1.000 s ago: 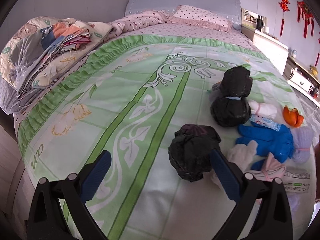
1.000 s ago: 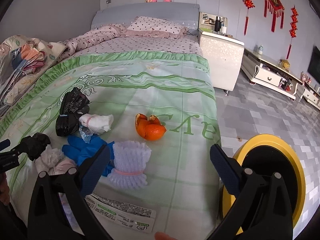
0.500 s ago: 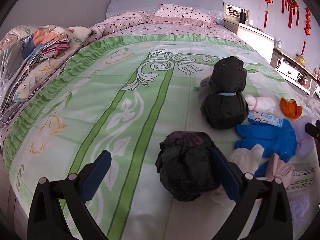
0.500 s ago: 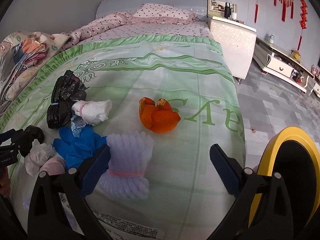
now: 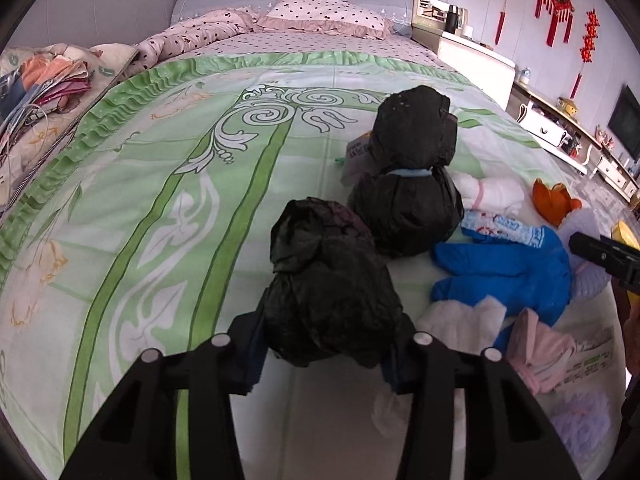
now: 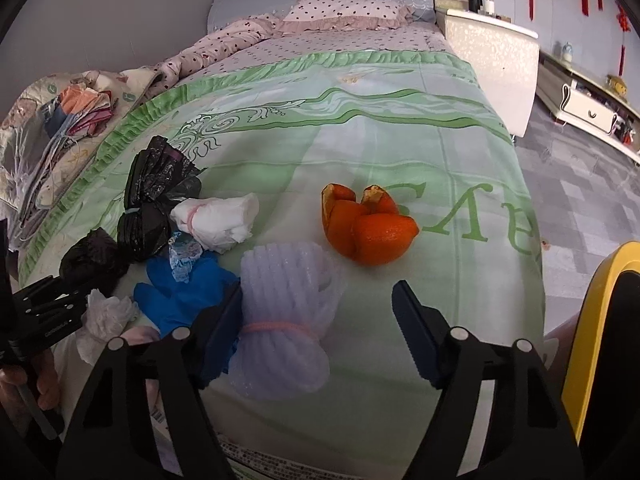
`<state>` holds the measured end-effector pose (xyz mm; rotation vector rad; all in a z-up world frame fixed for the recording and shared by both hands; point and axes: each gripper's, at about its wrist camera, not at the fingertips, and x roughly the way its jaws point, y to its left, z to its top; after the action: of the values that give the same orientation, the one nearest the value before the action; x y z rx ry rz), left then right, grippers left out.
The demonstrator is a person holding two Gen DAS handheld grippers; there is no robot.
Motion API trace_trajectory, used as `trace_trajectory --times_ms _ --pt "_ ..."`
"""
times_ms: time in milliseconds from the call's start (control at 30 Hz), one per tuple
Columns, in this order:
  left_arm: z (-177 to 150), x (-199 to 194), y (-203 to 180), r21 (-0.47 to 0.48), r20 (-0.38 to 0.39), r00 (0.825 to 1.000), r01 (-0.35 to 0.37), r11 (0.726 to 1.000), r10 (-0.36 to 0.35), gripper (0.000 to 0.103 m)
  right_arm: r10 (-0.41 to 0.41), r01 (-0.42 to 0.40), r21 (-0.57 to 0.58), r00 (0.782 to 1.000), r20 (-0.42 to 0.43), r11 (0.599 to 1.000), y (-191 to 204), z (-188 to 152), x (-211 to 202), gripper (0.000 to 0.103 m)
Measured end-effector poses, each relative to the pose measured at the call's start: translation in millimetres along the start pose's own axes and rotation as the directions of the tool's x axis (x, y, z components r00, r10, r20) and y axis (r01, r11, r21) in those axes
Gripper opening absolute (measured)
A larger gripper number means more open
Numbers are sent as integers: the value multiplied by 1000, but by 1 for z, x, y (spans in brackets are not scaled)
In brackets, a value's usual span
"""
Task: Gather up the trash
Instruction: 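Close the right gripper on the white mesh bundle while the left gripper lifts the black bag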
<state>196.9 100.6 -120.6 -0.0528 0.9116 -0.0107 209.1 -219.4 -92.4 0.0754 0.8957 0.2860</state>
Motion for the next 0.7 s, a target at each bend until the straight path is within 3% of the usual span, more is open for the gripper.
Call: trace_trajectory --times_ms 100,200,700 --pt "1 4 0 -15 2 1000 8 1000 -8 37 19 -19 -39 1000 -1 999 8 -1 -2 42" --pt "-1 1 -1 -13 14 1000 13 1000 -12 35 23 -23 -71 1000 3 997 14 -3 -3 35" --pt "-2 -48 -1 -54 132 990 66 996 -58 35 102 -100 -22 989 104 995 6 4 -56 33"
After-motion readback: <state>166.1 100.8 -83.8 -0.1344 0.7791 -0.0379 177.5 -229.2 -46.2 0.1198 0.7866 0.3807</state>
